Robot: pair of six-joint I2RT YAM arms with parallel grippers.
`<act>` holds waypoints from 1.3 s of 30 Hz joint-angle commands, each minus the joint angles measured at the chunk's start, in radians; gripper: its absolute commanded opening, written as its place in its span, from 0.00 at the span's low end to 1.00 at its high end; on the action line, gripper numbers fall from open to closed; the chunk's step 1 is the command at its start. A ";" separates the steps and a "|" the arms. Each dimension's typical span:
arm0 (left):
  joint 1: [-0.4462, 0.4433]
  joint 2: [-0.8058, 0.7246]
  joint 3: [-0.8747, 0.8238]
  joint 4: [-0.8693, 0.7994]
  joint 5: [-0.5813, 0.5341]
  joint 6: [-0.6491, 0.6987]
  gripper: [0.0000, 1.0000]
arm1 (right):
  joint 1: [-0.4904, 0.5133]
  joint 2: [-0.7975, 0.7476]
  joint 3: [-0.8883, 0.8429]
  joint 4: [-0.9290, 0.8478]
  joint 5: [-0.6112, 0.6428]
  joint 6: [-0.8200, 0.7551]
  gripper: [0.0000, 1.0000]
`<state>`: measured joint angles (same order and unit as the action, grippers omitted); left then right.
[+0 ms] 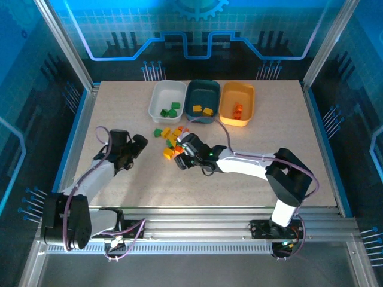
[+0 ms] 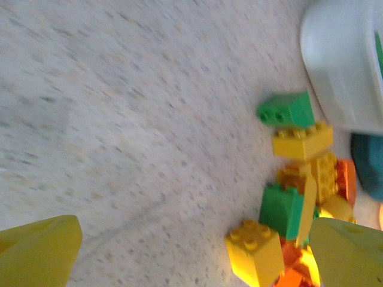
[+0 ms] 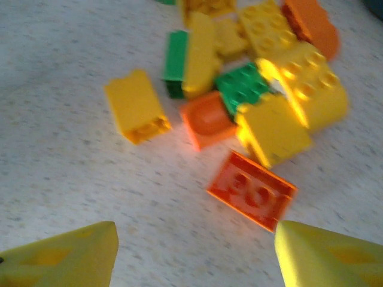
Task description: Sort the legos into containers by color
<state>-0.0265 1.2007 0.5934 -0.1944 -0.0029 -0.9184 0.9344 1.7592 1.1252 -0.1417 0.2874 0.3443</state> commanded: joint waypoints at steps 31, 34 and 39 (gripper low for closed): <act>0.080 -0.021 0.048 -0.091 0.077 0.040 0.99 | 0.053 0.502 0.562 -0.212 0.021 -0.115 0.61; 0.080 -0.021 0.049 -0.092 0.076 0.042 0.99 | 0.062 0.511 0.569 -0.219 0.039 -0.103 0.56; 0.085 -0.019 0.049 -0.095 0.075 0.047 0.99 | 0.062 0.509 0.567 -0.217 0.041 -0.082 0.46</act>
<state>0.0452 1.1831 0.6144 -0.2657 0.0509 -0.8883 0.9833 2.2520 1.6703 -0.3386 0.3298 0.2455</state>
